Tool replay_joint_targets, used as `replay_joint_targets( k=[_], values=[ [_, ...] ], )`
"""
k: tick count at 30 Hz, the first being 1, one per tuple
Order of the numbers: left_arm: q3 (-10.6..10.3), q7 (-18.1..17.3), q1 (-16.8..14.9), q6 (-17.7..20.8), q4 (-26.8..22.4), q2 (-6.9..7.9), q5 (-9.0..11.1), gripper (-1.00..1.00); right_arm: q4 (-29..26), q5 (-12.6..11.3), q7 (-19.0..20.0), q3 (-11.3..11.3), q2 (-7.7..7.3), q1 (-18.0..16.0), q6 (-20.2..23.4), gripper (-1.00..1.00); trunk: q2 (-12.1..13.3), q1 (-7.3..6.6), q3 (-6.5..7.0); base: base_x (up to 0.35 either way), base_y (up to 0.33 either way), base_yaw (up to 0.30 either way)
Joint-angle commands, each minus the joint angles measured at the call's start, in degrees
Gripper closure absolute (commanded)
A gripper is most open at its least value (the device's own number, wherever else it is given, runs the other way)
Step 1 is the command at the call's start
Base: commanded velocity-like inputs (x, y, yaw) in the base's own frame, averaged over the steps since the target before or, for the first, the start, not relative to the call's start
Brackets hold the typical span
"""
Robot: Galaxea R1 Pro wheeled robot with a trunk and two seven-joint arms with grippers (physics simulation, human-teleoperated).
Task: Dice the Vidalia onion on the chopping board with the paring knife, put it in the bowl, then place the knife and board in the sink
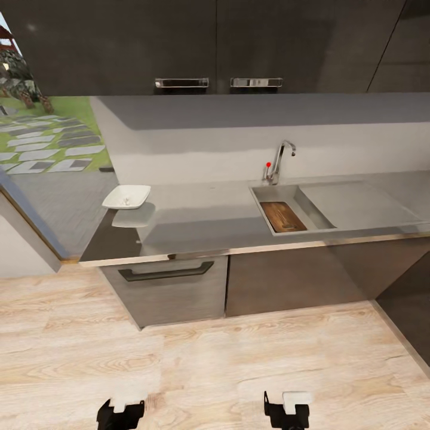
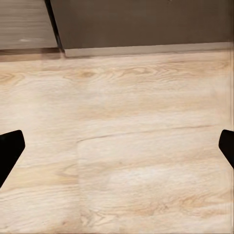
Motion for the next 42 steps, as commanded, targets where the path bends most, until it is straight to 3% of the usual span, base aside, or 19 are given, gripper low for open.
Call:
replay_joint_targets(
  k=[1, 6, 10, 42],
  values=[
    [-0.53, 0.19, -0.06, -1.62, 1.51, 0.08, 0.50, -1.00, 0.04, 0.55, -0.49, -0.21, -0.13, -0.04, -0.14, -1.00, -0.10, 0.03, -0.09, 0.000, 0.000, 0.000],
    [-0.52, -0.05, -0.06, -7.90, 8.04, 0.03, 0.55, -1.00, 0.02, 0.37, -0.75, -0.30, -0.35, -0.07, -0.20, -1.00, -0.10, 0.03, -0.05, 0.000, 0.000, 0.000],
    [-0.52, -0.10, -0.06, -9.04, 10.10, -0.01, 0.56, -1.00, 0.04, 0.32, -0.82, -0.38, -0.40, -0.04, -0.20, -1.00, -0.10, 0.03, 0.23, 0.000, 0.000, -0.001],
    [-0.52, -0.11, -0.06, -9.23, 10.92, -0.03, 0.56, -1.00, 0.04, 0.32, -0.83, -0.40, -0.49, -0.04, -0.20, -1.00, -0.10, 0.03, 2.56, 0.000, 0.000, -0.007]
  ],
)
